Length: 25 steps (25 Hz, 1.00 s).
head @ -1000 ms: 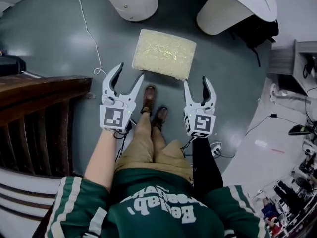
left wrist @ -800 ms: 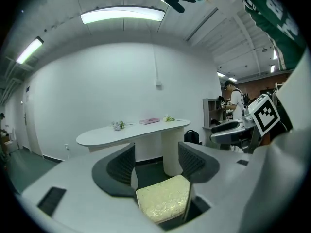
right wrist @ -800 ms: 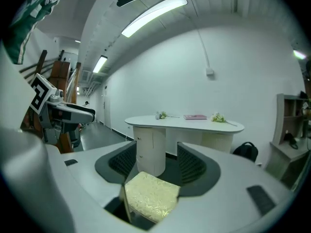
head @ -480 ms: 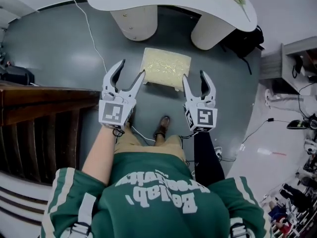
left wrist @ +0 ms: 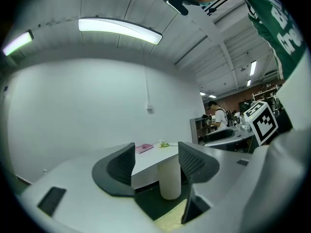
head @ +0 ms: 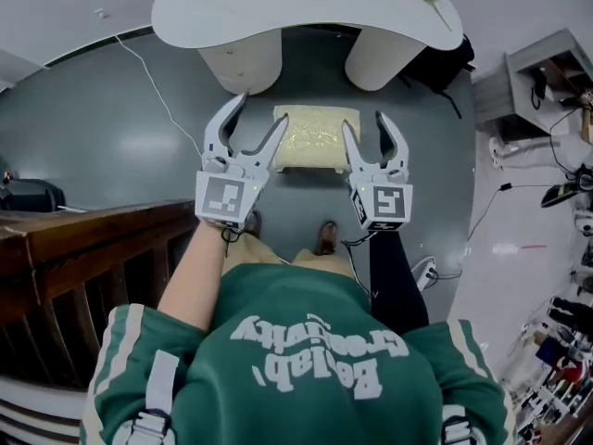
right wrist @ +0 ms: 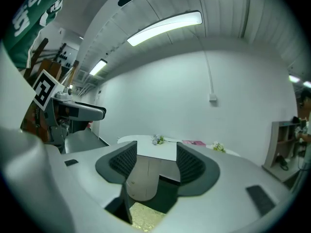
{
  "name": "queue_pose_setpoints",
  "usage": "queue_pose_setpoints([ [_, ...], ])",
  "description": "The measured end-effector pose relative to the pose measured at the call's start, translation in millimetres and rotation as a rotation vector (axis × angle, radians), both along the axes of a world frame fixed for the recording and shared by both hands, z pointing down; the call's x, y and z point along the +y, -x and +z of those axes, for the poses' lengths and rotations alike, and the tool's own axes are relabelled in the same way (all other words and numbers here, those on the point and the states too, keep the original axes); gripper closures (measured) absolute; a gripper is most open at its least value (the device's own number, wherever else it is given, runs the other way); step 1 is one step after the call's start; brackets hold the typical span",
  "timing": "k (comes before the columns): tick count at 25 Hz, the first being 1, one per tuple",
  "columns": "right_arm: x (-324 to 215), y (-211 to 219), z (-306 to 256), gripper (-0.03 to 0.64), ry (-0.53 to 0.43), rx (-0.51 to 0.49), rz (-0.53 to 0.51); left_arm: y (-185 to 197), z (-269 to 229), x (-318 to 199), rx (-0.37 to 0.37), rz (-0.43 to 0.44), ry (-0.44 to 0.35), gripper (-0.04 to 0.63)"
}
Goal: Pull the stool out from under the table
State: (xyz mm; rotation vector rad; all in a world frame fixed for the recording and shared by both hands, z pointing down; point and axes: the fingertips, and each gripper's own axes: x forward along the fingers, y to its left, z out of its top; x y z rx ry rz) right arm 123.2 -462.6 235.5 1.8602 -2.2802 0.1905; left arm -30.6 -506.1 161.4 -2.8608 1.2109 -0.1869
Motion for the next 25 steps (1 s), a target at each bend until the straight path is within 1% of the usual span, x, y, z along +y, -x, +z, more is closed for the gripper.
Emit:
queue_pose_setpoints([
  [5,-1.6,1.0,-27.1,0.369,-0.022,0.035,0.035,-3.4,-11.7,-10.2,0.034,0.038,-0.019,0.298],
  [6,1.0,1.3,-30.8,0.377,-0.03,0.038,0.04,-4.0,-13.4,-8.0,0.037,0.041,-0.029,0.331],
  [7,3.5,1.5,-33.6,0.395,-0.038,0.044,0.042,-4.2,-14.7,-5.5,0.042,0.04,-0.037,0.388],
  [8,5.1,1.3,-35.4,0.417,-0.046,0.051,0.041,-4.6,-15.8,-3.5,0.048,0.037,-0.043,0.431],
  [10,6.1,0.6,-37.9,0.47,-0.052,0.055,0.032,-6.0,-18.7,-2.7,0.059,0.031,-0.046,0.478],
  [11,6.5,0.9,-38.7,0.522,-0.053,0.055,0.022,-6.6,-20.4,-3.0,0.063,0.026,-0.049,0.511],
  [12,7.2,1.6,-39.6,0.566,-0.054,0.056,0.008,-7.4,-21.6,-3.0,0.062,0.022,-0.053,0.567],
  [13,8.3,2.6,-41.0,0.609,-0.057,0.057,-0.009,-9.0,-22.7,-2.4,0.057,0.021,-0.057,0.58],
  [17,12.4,4.3,-49.5,0.611,-0.069,0.054,-0.046,-16.4,-29.7,-0.3,0.051,0.013,-0.07,0.581],
  [20,11.8,4.9,-54.8,0.611,-0.074,0.041,-0.038,-16.7,-28.8,-2.5,0.049,0.002,-0.055,0.581],
  [25,13.9,1.6,-54.5,0.611,-0.09,0.07,-0.022,-15.8,-30.3,-1.1,0.052,0.009,-0.064,0.581],
])
